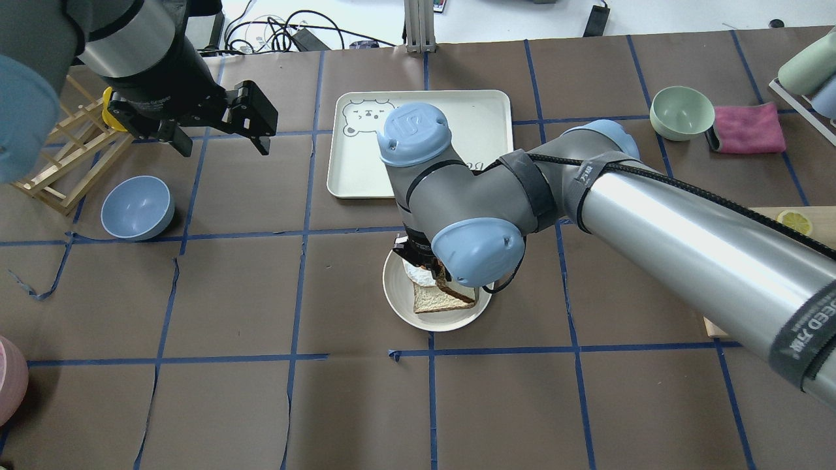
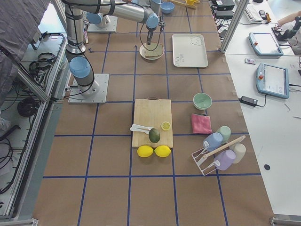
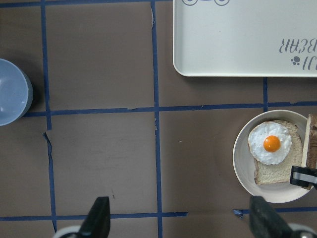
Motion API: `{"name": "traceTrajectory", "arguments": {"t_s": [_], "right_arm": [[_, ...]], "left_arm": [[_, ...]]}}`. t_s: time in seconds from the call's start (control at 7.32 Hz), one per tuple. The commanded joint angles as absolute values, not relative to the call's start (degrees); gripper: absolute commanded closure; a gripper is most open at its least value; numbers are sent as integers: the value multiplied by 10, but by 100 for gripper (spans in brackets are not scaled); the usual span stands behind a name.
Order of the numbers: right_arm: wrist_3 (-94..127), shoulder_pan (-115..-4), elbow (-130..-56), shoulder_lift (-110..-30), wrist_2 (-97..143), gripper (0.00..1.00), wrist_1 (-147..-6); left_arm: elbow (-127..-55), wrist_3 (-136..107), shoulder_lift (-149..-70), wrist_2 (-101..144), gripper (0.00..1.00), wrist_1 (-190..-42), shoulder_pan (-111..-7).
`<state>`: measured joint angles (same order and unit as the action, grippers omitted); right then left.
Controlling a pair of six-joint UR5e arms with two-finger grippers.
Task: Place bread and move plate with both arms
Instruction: 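Carry the bread with the right gripper over the egg toast on the plate, then release the bread onto the egg and raise the right gripper away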
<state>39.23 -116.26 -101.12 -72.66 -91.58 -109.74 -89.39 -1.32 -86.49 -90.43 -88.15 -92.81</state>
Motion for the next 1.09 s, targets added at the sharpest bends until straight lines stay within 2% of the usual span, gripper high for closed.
{"name": "traceTrajectory", "arguments": {"t_s": [0.0,0.14,0.27,0.68,0.96], "right_arm": [[405,-1164,-1015,-728,-920,6,-1127],[398,-1155,-1003,-734,-916,0,-1142],[395,-1144,-985,-746,-915,0,-1123],[207,-1026,-841,-758,-913,0,-945],[93,-968,-784,-763,-915,0,-893]], "left_arm": [[-895,-13,-865,-904,0,-882,-928],[-895,-13,-865,-904,0,-882,-928],[-891,-6,-866,-903,0,-882,-927],[-886,-3,-875,-899,0,-880,-927],[-925,-10,-889,-895,0,-879,-934]]}}
